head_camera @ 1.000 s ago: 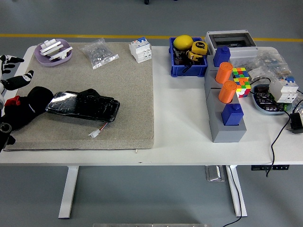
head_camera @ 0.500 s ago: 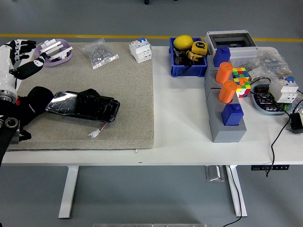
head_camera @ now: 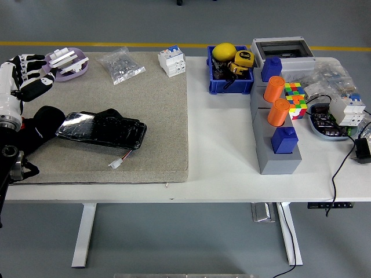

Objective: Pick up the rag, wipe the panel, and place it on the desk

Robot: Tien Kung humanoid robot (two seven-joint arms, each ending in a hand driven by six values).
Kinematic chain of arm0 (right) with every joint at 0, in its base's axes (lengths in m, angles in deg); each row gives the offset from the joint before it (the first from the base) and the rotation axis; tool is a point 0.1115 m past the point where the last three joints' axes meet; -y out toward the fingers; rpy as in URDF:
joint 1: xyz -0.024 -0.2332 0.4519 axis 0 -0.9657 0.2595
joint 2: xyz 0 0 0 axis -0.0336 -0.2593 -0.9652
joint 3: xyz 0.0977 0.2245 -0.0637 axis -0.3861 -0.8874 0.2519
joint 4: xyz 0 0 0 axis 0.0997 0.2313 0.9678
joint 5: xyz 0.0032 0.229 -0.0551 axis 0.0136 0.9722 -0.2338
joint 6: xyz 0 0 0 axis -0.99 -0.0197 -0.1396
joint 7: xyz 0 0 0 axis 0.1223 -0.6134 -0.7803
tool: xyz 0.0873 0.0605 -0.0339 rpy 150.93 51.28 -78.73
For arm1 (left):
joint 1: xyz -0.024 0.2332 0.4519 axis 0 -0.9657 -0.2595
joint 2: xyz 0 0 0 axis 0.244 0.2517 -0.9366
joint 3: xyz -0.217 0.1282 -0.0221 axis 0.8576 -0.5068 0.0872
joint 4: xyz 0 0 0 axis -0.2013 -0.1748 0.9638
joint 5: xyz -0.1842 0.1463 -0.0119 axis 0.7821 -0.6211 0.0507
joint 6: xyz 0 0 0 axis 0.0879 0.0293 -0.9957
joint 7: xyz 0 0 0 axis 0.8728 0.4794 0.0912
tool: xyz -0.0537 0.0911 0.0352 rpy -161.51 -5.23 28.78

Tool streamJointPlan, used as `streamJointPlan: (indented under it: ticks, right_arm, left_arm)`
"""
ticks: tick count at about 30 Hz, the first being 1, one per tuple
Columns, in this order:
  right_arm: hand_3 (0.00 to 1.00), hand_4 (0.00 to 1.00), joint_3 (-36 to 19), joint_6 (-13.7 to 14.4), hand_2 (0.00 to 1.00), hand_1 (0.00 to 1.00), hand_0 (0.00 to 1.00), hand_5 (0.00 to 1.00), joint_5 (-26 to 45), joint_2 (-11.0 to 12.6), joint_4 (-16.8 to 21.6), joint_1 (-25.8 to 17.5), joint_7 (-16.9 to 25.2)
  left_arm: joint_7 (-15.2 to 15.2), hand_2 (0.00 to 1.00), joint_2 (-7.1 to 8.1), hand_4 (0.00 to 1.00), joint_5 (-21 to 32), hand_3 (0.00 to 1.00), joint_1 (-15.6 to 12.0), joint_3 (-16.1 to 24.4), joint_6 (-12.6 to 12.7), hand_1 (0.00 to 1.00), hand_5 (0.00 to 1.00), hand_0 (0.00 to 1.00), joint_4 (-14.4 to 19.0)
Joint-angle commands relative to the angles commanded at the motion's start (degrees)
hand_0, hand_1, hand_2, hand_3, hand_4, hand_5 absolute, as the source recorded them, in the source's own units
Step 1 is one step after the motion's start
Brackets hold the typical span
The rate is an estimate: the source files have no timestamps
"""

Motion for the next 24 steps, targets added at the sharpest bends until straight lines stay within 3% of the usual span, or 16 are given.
streamJointPlan:
  ticks: [24]
  right_arm:
    - [0.563, 0.913, 4.3, -0.1, 0.631, 0.623, 0.751, 0.421, 2.3, -0.2, -0.1, 1.9, -0.2]
  left_arm:
    - [0.1, 0.609, 1.09, 0.751, 0.2, 0.582, -2.3, 1.5, -0.7, 0.708, 0.086, 0.660, 2.6]
